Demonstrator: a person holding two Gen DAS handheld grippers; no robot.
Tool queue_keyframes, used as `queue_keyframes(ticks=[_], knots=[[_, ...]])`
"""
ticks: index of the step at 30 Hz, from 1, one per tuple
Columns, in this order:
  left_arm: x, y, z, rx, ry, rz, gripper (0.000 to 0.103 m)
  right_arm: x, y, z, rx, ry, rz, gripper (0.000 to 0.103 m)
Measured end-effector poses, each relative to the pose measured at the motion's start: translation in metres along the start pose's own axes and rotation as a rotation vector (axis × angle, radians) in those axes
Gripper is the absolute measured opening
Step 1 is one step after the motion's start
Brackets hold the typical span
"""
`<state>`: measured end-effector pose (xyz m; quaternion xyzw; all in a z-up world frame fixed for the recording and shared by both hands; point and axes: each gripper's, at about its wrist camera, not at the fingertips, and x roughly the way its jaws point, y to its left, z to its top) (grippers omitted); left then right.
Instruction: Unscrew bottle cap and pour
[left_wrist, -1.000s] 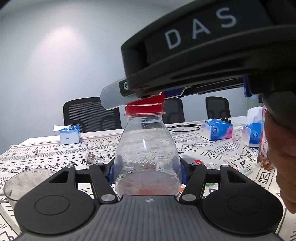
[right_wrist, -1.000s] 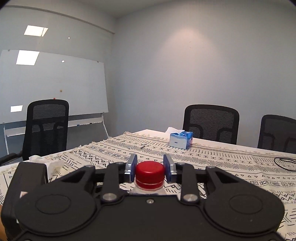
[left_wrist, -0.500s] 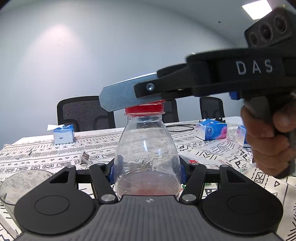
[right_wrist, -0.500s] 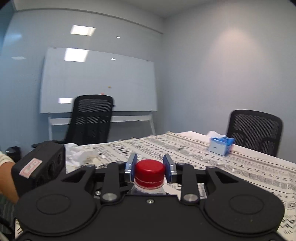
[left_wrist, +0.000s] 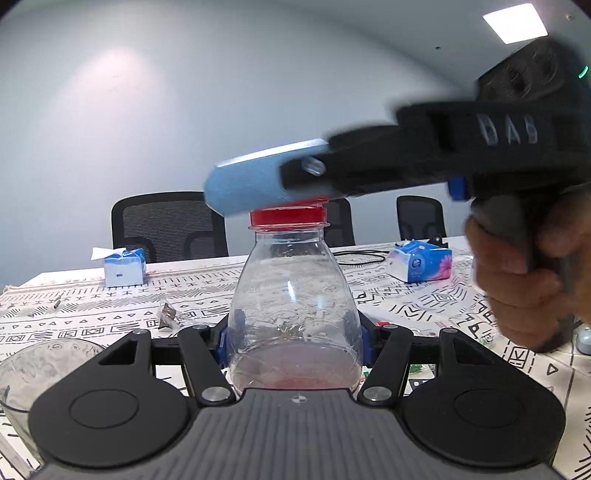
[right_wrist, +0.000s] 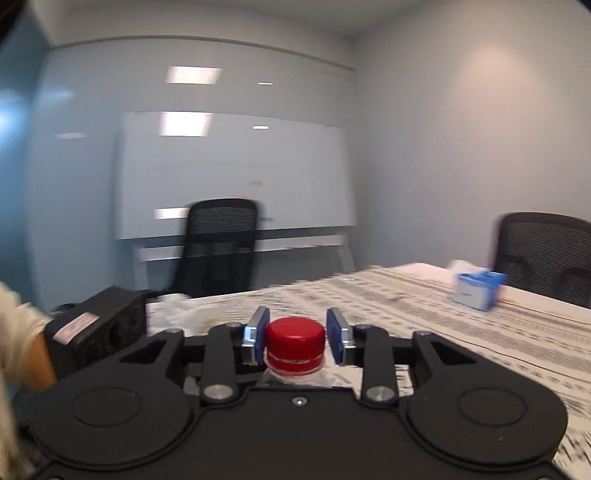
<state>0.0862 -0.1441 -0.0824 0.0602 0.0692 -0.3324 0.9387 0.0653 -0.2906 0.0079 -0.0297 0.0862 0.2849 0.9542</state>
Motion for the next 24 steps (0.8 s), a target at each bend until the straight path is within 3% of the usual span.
queue_keyframes(ticks=[3,5,8,12,15,24], knots=[[0.001,-0.001,0.000,-0.001,0.002,0.023,0.058,-0.003,0.027,0.003,0.025,-0.026,-0.160,0.054],[0.000,0.000,0.000,-0.008,0.003,0.032,0.058,-0.002,0.046,0.005,0.032,-0.025,-0.275,0.045],[0.001,-0.001,0.001,-0.003,0.002,0.034,0.058,0.001,0.057,0.002,0.062,-0.002,-0.329,0.033],[0.001,0.000,0.002,-0.006,0.002,0.022,0.058,0.000,0.061,-0.003,0.045,-0.018,-0.360,0.032],[0.001,0.002,0.002,-0.007,0.003,0.005,0.058,-0.001,0.055,-0.006,-0.012,-0.018,-0.303,0.032],[0.002,0.006,0.001,0.000,-0.002,-0.028,0.058,-0.004,-0.012,-0.005,-0.046,-0.025,0.104,0.032]])
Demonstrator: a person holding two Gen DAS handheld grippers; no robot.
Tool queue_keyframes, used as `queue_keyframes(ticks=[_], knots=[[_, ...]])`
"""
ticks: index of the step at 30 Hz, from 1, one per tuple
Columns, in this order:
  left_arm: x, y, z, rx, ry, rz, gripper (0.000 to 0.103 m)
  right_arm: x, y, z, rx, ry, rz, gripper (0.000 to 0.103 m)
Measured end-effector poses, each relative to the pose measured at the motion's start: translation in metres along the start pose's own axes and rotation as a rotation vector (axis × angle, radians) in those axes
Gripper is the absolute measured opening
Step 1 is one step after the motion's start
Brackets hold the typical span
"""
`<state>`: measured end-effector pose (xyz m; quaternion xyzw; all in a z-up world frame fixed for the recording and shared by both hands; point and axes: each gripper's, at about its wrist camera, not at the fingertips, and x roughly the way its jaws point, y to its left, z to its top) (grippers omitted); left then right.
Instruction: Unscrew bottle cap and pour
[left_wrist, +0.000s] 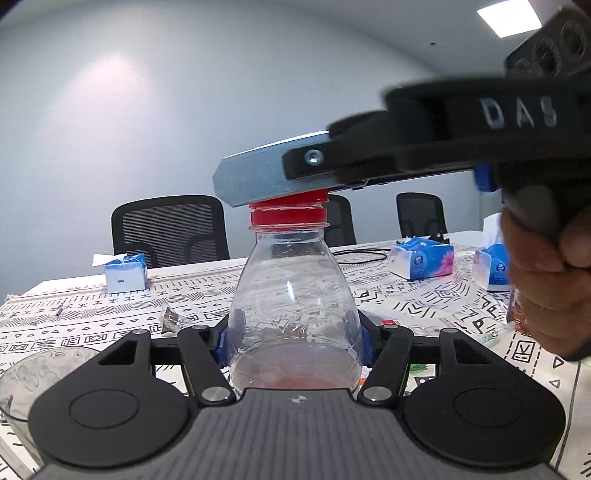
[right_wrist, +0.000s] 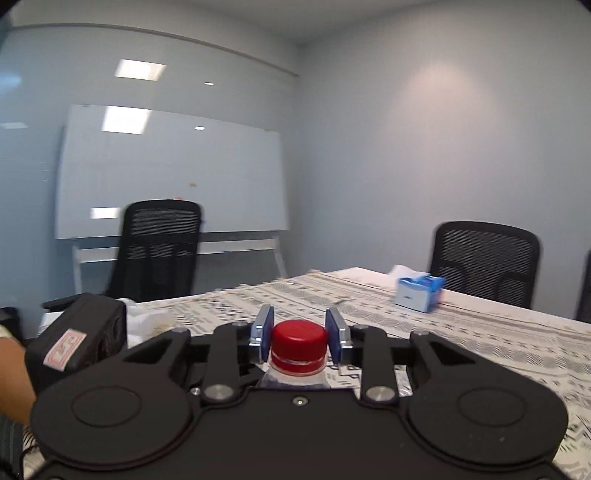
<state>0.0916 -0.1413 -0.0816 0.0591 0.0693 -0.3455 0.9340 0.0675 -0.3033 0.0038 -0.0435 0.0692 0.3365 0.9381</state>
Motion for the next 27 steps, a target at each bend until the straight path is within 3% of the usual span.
queue_keyframes(ticks=[6,9,11,12,14,20,27], knots=[[0.002,0.000,0.001,0.022,-0.003,-0.033,0.058,0.001,-0.048,-0.008,0.031,-0.041,0.294,0.032],[0.002,0.003,0.000,0.020,-0.004,-0.031,0.058,0.003,-0.061,-0.002,0.049,-0.028,0.371,0.033],[0.002,0.002,0.000,0.020,-0.004,-0.028,0.058,0.001,-0.053,0.007,0.033,-0.012,0.315,0.037],[0.003,0.002,0.000,0.020,-0.004,-0.027,0.058,-0.003,-0.047,0.010,0.024,-0.012,0.269,0.048],[0.003,0.001,0.000,0.021,-0.004,-0.025,0.059,-0.009,-0.020,0.014,0.013,-0.023,0.043,0.065],[0.005,0.002,-0.001,0.021,-0.004,-0.019,0.059,-0.009,0.031,0.008,0.125,-0.021,-0.322,0.066],[0.007,0.002,-0.002,0.023,-0.005,-0.014,0.059,0.003,0.068,0.004,0.073,-0.003,-0.450,0.060]])
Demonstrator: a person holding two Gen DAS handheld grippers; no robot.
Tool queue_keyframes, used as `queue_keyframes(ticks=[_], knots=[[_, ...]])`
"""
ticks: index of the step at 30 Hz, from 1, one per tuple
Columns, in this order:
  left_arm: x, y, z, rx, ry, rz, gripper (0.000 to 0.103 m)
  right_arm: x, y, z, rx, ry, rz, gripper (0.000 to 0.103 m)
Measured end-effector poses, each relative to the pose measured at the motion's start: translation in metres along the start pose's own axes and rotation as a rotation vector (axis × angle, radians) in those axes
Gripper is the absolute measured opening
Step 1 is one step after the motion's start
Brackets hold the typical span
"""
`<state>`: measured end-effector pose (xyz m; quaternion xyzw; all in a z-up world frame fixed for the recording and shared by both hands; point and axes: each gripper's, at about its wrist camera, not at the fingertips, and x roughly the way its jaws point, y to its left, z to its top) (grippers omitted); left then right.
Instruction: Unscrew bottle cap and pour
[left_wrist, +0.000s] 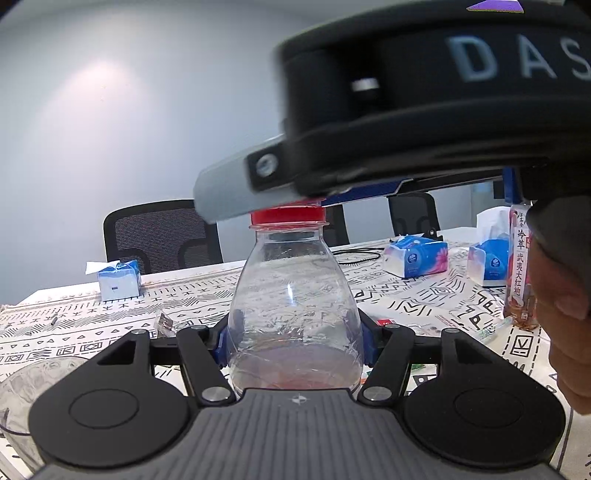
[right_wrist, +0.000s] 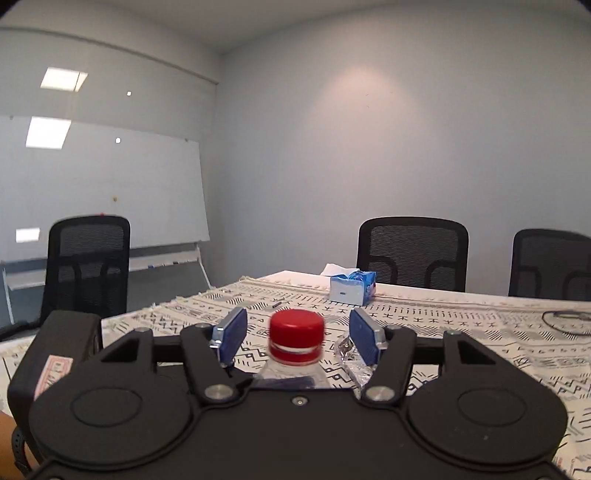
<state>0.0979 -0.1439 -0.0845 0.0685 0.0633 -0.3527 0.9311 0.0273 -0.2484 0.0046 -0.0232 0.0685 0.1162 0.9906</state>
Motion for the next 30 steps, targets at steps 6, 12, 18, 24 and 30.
queue_keyframes(ticks=[6,12,18,24,30], knots=[[0.000,0.003,0.000,-0.022,0.001,-0.005,0.059,-0.003,-0.011,-0.004,0.001,0.016,-0.008,0.060],[0.001,0.002,0.000,-0.013,0.001,0.000,0.059,-0.023,-0.030,-0.009,0.033,0.009,0.045,0.062],[0.000,0.001,0.000,-0.003,0.001,0.005,0.060,-0.010,-0.033,-0.004,0.043,-0.007,0.103,0.062],[0.001,0.005,0.000,-0.012,0.002,0.003,0.060,-0.006,-0.041,-0.012,0.072,-0.010,0.123,0.064],[0.001,0.005,0.000,-0.010,0.003,0.003,0.060,-0.012,-0.041,-0.015,0.097,-0.035,0.154,0.068]])
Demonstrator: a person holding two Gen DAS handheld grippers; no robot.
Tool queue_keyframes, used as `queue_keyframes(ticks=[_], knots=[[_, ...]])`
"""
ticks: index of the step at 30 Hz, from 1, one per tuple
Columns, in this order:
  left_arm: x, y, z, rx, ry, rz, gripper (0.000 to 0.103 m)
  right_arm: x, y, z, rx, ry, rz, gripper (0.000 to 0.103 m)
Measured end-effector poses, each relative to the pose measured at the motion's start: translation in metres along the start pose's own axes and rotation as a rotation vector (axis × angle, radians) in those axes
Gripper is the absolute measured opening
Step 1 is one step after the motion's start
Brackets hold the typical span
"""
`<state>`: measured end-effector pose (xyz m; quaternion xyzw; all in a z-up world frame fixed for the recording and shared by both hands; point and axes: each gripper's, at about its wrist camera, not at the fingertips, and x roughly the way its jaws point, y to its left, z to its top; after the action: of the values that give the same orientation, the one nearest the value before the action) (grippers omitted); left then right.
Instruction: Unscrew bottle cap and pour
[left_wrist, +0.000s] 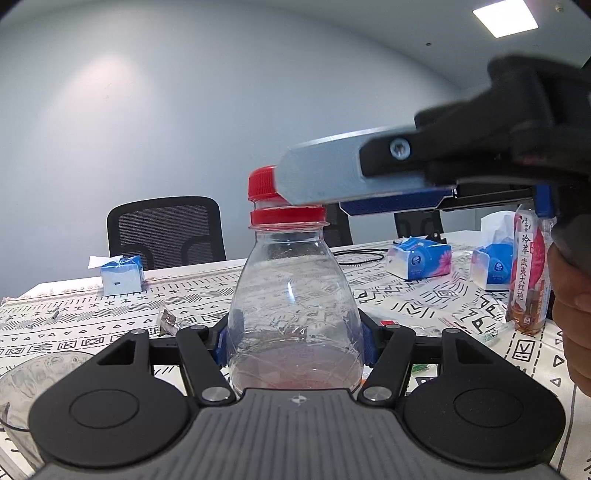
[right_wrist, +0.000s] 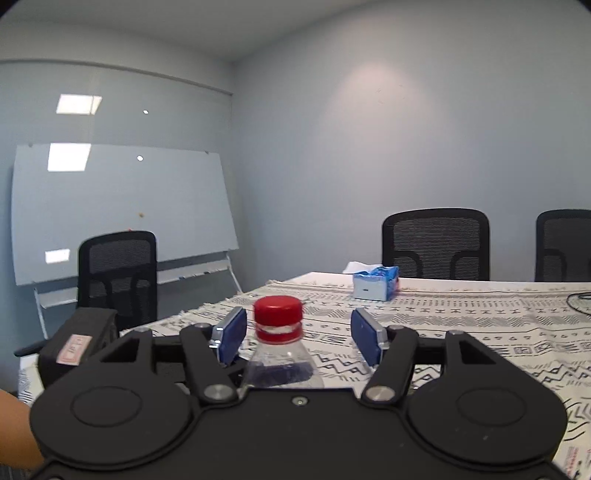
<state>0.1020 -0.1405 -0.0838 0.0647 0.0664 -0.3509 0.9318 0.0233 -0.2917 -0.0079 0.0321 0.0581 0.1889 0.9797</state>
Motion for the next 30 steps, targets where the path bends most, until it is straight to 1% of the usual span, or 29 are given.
queue_keyframes(ticks=[2,3,4,6,7,10,13,16,17,18,21,26,30], knots=[[0.000,0.001,0.000,0.001,0.001,0.000,0.060,0.004,0.005,0.001,-0.031,-0.003,-0.005,0.070],[0.000,0.002,0.000,-0.003,0.001,0.000,0.060,0.007,0.009,0.002,-0.054,-0.003,-0.006,0.075],[0.000,0.002,0.000,-0.006,0.001,0.000,0.060,0.010,0.009,0.001,-0.070,-0.006,-0.008,0.078],[0.000,0.004,-0.001,-0.013,0.001,0.000,0.060,0.011,0.006,-0.003,-0.071,-0.016,-0.028,0.078],[0.000,0.004,0.000,-0.015,0.002,0.000,0.060,0.012,0.001,-0.005,-0.051,-0.011,-0.037,0.078],[0.001,0.003,0.000,-0.012,0.004,-0.007,0.060,0.009,-0.012,-0.011,0.008,-0.009,-0.014,0.079],[0.001,0.004,0.000,-0.015,0.007,-0.007,0.060,0.002,-0.018,-0.014,0.030,-0.031,-0.017,0.081],[0.002,0.004,0.000,-0.018,0.010,-0.006,0.060,-0.002,-0.019,-0.015,0.046,-0.052,-0.013,0.090],[0.002,0.005,0.000,-0.018,0.010,-0.005,0.060,-0.003,-0.018,-0.015,0.044,-0.059,-0.011,0.097],[0.002,0.005,0.000,-0.017,0.010,-0.004,0.060,-0.005,-0.016,-0.016,0.036,-0.071,-0.009,0.099],[0.001,0.004,0.000,-0.015,0.009,-0.001,0.060,-0.006,-0.010,-0.018,0.009,-0.084,0.002,0.099],[0.001,0.004,0.000,-0.011,0.009,0.001,0.060,0.000,-0.003,-0.024,-0.010,-0.072,0.012,0.099],[0.001,0.004,0.000,-0.012,0.010,-0.001,0.060,0.000,-0.002,-0.026,-0.003,-0.075,0.017,0.099]])
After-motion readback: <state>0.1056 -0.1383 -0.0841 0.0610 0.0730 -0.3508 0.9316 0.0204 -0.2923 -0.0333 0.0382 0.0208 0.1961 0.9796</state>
